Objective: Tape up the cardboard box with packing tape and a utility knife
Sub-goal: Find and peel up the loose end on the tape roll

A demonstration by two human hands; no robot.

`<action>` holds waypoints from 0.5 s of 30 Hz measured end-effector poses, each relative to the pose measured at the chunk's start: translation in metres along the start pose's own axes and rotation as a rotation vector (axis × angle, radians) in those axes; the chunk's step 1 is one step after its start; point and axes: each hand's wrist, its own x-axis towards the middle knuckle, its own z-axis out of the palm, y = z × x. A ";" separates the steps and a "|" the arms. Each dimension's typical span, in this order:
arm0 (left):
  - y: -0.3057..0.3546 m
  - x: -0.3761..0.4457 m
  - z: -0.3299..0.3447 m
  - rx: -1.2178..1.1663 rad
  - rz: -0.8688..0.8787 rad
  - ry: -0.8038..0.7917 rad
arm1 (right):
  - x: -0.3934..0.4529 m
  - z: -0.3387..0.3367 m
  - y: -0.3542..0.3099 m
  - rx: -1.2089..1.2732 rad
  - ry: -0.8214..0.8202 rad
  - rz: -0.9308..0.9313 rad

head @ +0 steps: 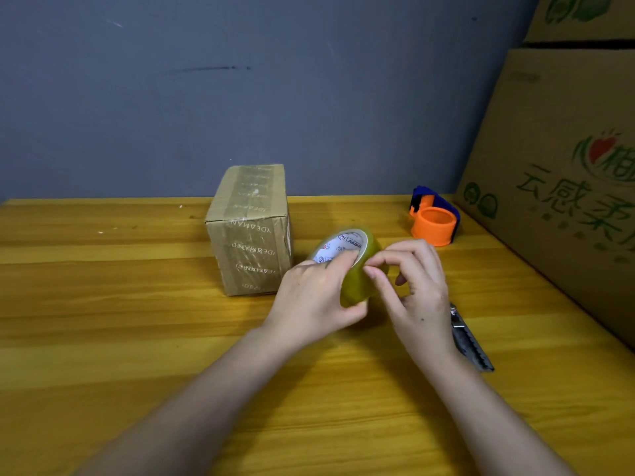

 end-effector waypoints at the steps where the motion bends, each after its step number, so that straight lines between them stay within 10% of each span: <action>1: 0.002 0.000 -0.001 -0.037 -0.015 -0.025 | 0.000 0.000 0.000 -0.032 -0.004 -0.019; 15: 0.004 0.005 0.009 -0.619 -0.287 -0.181 | -0.002 0.000 -0.003 -0.105 0.001 -0.073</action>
